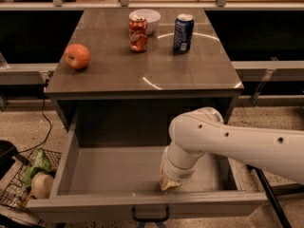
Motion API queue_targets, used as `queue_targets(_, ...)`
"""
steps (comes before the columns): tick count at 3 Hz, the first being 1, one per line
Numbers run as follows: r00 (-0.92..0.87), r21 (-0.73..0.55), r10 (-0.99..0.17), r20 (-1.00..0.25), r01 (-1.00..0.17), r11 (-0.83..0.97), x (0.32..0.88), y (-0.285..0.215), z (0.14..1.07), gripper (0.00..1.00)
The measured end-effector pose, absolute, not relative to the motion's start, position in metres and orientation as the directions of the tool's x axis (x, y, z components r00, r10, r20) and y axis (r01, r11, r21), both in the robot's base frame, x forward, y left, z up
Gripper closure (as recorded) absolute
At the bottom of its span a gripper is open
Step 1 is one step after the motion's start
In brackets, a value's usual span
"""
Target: Open top drawer
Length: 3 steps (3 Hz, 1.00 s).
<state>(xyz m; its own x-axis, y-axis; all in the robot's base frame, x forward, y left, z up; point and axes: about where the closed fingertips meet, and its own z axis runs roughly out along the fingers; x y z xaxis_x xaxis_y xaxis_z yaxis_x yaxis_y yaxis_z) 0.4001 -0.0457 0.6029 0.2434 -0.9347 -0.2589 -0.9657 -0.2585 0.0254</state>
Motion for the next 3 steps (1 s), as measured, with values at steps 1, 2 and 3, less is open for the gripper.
queue_targets(1, 0.244, 0.026, -0.935, -0.258, -0.965, -0.259, 0.3996, -0.0458, 0.6027, 0.32)
queue_targets(2, 0.245, 0.027, -0.935, -0.257, -0.965, -0.260, 0.3990, -0.0459, 0.6025, 0.08)
queue_targets(3, 0.245, 0.028, -0.935, -0.257, -0.965, -0.261, 0.3984, -0.0460, 0.6023, 0.00)
